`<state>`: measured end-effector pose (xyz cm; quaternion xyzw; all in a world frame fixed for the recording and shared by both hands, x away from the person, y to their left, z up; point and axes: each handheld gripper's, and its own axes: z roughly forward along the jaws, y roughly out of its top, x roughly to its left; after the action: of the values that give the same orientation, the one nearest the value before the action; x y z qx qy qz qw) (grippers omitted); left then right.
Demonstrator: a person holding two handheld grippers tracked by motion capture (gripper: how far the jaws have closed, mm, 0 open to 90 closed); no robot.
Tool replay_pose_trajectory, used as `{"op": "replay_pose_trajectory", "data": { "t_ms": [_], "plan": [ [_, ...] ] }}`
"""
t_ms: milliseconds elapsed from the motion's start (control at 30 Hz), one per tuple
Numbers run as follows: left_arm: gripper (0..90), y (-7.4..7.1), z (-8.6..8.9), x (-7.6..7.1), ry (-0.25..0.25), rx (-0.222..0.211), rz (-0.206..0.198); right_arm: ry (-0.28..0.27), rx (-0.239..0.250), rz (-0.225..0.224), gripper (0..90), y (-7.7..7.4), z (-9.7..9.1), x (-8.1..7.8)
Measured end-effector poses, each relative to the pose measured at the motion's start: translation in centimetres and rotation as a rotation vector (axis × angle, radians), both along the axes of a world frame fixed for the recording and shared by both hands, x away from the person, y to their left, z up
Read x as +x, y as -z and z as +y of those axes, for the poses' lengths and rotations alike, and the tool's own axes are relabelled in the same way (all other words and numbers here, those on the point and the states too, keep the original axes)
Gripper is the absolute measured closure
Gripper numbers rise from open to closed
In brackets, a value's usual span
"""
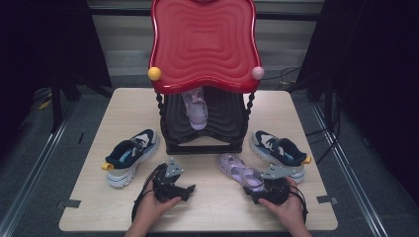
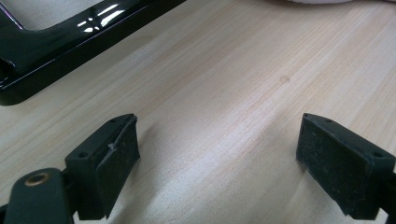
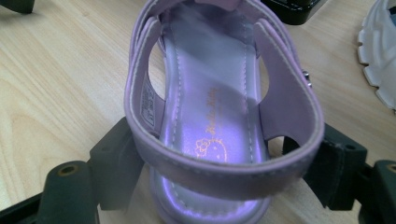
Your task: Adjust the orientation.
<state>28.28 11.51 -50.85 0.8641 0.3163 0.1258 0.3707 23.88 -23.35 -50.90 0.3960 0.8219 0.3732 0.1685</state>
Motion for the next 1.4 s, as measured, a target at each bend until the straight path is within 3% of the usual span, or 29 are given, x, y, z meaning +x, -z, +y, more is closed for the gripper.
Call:
{"op": "replay_pose_trajectory", "data": {
  "t_ms": [167, 400, 1100, 1400],
  "plan": [
    [12.5, 0.0, 0.0, 0.0, 0.0, 0.0, 0.0, -0.002, -0.008, 0.015, 23.3, 0.1, 0.4, 0.4],
    [12.5, 0.0, 0.0, 0.0, 0.0, 0.001, -0.001, -0.017, 0.01, 0.011, 34.6, 0.0, 0.4, 0.4],
    [12.6, 0.0, 0.0, 0.0, 0.0, 0.0, 0.0, 0.016, 0.027, -0.007, 36.8, -0.2, 0.3, -0.3],
    [12.5, 0.0, 0.0, 0.0, 0.0, 0.0, 0.0, 0.023, 0.045, -0.038, 36.8, -1.2, 0.2, -1.0]
  ]
}}
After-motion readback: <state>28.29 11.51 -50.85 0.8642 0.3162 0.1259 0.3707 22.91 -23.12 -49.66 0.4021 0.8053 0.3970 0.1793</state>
